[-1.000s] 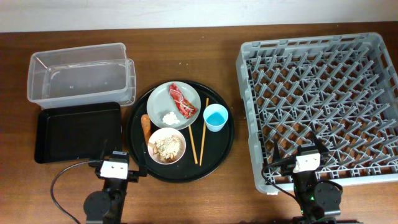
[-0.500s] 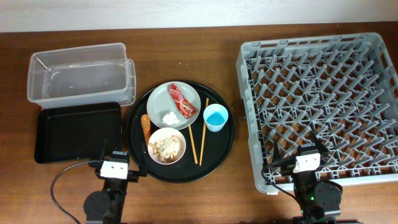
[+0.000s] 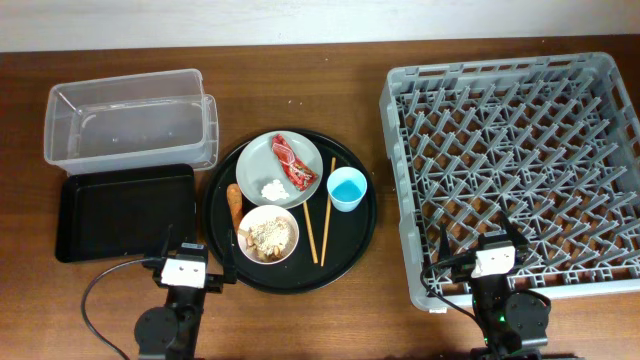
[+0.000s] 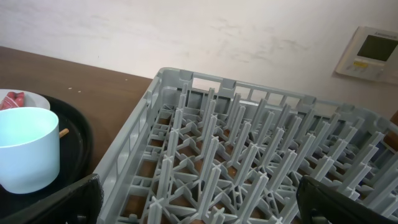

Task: Sort waste into correct bins and load items into the dishwasher rack

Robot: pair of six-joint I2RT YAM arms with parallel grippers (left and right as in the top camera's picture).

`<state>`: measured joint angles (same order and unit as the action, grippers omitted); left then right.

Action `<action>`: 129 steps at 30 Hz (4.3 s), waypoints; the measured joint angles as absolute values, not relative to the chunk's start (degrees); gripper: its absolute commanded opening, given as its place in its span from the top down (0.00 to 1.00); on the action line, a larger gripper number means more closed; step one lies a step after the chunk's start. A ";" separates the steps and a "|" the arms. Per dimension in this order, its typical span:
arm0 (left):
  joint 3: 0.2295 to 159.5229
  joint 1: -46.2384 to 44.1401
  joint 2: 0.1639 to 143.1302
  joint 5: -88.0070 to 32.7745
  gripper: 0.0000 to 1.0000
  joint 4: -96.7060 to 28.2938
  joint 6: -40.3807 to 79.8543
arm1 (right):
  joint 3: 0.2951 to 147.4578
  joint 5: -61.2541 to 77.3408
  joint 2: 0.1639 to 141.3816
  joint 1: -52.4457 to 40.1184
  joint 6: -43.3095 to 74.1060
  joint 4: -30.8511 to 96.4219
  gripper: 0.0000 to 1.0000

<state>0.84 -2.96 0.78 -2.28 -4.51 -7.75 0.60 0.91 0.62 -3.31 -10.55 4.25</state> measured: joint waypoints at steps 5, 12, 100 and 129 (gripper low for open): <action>0.84 -2.96 0.78 -2.26 0.01 -4.51 -7.75 | 0.60 0.91 0.62 -3.31 -10.52 4.14 0.02; 1.15 -2.81 2.85 -1.91 0.01 -5.58 -2.46 | 2.61 0.89 0.99 -3.31 -8.82 8.45 0.02; 72.77 0.32 95.70 2.90 0.25 -17.63 -0.38 | 45.32 10.46 40.29 -3.31 -4.05 50.61 0.11; 74.65 -20.73 115.11 -4.19 1.00 -22.11 19.97 | 45.34 10.46 40.29 -3.31 -4.01 50.81 0.11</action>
